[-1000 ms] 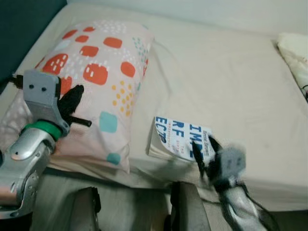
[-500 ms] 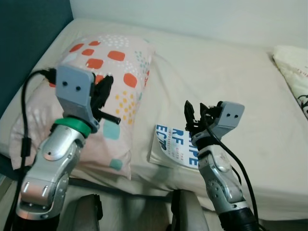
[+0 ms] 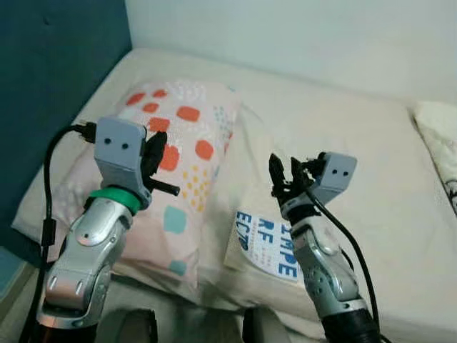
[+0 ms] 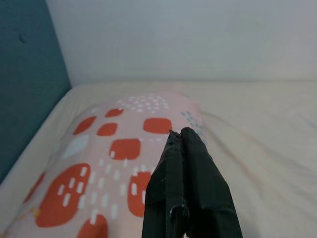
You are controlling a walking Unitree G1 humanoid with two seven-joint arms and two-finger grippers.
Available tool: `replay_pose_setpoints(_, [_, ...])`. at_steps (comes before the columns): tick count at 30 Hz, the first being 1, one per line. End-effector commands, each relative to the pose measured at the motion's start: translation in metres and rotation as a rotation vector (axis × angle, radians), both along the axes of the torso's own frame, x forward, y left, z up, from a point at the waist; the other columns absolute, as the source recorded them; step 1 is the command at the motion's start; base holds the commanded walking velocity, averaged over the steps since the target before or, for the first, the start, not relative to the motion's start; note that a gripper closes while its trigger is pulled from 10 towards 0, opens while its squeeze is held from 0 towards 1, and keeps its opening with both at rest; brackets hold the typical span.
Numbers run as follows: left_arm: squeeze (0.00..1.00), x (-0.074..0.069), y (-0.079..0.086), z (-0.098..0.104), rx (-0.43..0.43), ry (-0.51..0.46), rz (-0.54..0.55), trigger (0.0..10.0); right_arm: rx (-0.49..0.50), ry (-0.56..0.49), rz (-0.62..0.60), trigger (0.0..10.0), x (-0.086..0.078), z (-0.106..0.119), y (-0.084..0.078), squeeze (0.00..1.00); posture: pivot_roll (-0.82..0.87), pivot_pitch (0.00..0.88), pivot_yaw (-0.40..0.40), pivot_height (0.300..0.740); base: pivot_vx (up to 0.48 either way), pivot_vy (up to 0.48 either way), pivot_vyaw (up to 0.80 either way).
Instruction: Clean up the room
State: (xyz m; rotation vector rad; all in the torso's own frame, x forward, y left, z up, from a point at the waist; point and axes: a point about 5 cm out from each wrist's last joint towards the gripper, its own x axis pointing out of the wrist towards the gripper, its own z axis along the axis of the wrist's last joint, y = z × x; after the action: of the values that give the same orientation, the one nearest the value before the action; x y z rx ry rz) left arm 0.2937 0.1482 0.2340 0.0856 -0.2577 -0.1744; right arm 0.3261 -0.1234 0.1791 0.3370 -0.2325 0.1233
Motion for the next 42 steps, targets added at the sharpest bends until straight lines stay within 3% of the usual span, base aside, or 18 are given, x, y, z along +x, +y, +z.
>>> replay_pose_setpoints(1, [0.00,0.000,-0.002,-0.006,0.003,0.014,-0.002,10.0,-0.007,0.035,-0.023,10.0,-0.001,-0.007,-0.007,0.00,0.09,0.059,-0.032,0.671,0.000,0.000,0.00])
replay_pose_setpoints(17, [0.00,0.004,-0.002,-0.020,0.017,0.067,0.003,10.0,0.000,0.058,-0.072,10.0,0.000,-0.014,-0.012,0.00,0.09,0.060,-0.017,0.740,0.000,0.000,0.00])
replay_pose_setpoints(27, [0.00,0.004,0.001,-0.038,-0.040,0.149,0.062,10.0,-0.015,0.076,-0.110,10.0,-0.001,-0.022,-0.015,0.00,0.08,0.057,-0.013,0.740,0.000,0.000,0.00])
replay_pose_setpoints(33, [0.00,0.001,-0.007,-0.041,-0.001,0.112,0.061,10.0,-0.025,0.104,-0.115,10.0,-0.002,-0.031,-0.016,0.00,0.08,0.055,-0.015,0.740,0.000,0.000,0.00])
replay_pose_setpoints(42, [0.00,0.010,-0.010,-0.032,0.018,0.043,0.034,10.0,-0.020,0.124,-0.114,10.0,-0.001,-0.035,-0.014,0.00,0.08,0.051,-0.010,0.740,0.200,0.000,-0.23])
